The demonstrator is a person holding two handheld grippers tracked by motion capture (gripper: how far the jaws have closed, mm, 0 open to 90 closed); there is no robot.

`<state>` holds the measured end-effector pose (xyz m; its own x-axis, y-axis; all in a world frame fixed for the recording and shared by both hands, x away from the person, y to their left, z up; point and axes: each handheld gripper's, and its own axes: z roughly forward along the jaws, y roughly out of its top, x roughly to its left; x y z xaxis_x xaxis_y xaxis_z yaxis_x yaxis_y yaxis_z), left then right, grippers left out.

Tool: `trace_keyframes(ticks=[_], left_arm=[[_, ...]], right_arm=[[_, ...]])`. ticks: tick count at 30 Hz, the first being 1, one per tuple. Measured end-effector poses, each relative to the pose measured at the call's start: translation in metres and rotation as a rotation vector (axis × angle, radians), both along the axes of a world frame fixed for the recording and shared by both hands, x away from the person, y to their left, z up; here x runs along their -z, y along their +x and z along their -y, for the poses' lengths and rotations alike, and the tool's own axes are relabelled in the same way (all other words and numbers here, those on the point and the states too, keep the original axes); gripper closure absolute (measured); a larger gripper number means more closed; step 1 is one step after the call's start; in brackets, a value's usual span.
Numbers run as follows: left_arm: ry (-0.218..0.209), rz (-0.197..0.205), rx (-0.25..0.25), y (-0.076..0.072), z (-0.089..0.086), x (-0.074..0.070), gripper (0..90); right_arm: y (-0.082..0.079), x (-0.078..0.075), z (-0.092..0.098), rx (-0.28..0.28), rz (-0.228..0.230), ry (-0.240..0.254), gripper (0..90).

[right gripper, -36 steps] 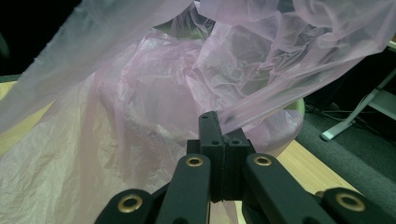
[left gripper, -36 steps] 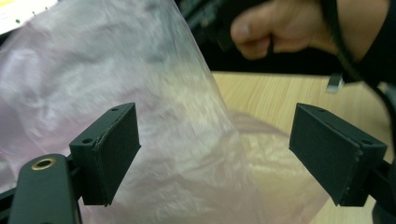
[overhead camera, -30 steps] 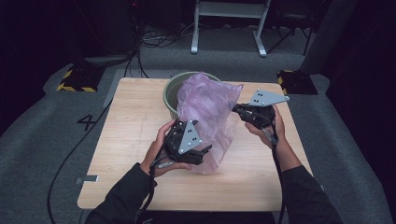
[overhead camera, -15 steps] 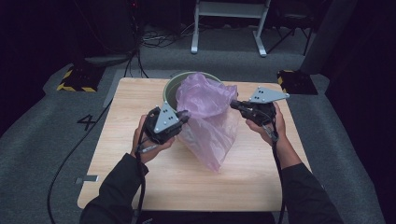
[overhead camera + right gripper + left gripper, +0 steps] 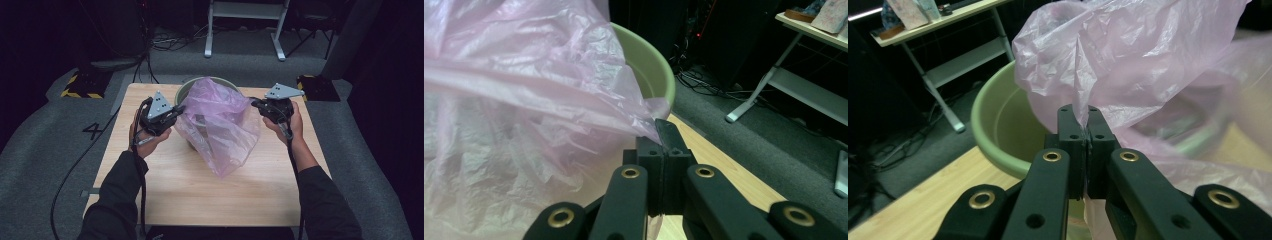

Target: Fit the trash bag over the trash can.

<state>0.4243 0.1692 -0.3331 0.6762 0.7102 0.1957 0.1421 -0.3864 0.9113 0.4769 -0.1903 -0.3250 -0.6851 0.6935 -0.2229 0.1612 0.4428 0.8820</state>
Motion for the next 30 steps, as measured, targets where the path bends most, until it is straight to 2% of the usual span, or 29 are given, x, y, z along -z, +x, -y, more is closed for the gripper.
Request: trace_keyframes(ticks=[3,11,14,16,19,21,23,25,30], left_arm=[[0.001,0.012,-0.032,0.008,-0.002,0.003,89.0],[-0.027,0.005,-0.072,0.029,-0.015,0.008,89.0],[-0.056,-0.013,-0.094,0.038,-0.020,0.010,89.2],[-0.053,-0.023,-0.113,0.044,-0.022,0.013,89.3],[-0.074,-0.040,-0.143,0.051,-0.025,0.018,89.4],[-0.064,-0.053,-0.164,0.055,-0.026,0.021,89.5],[-0.061,-0.072,-0.168,0.060,-0.028,0.025,89.5],[-0.041,-0.090,-0.180,0.064,-0.027,0.029,89.5],[-0.081,-0.132,-0.180,0.073,-0.026,0.040,89.5]], right_arm=[[0.007,0.002,-0.004,0.027,0.017,-0.022,89.9],[0.025,0.009,-0.010,0.071,-0.009,-0.025,89.9],[0.032,0.013,-0.011,0.084,-0.019,-0.014,89.8],[0.037,0.015,-0.011,0.090,-0.035,0.001,89.8],[0.043,0.018,-0.013,0.104,-0.049,-0.005,89.9],[0.047,0.021,-0.015,0.107,-0.065,-0.001,89.8],[0.050,0.025,-0.018,0.115,-0.075,-0.017,89.8],[0.052,0.027,-0.020,0.119,-0.082,-0.018,89.6],[0.058,0.035,-0.024,0.105,-0.115,-0.005,89.2]])
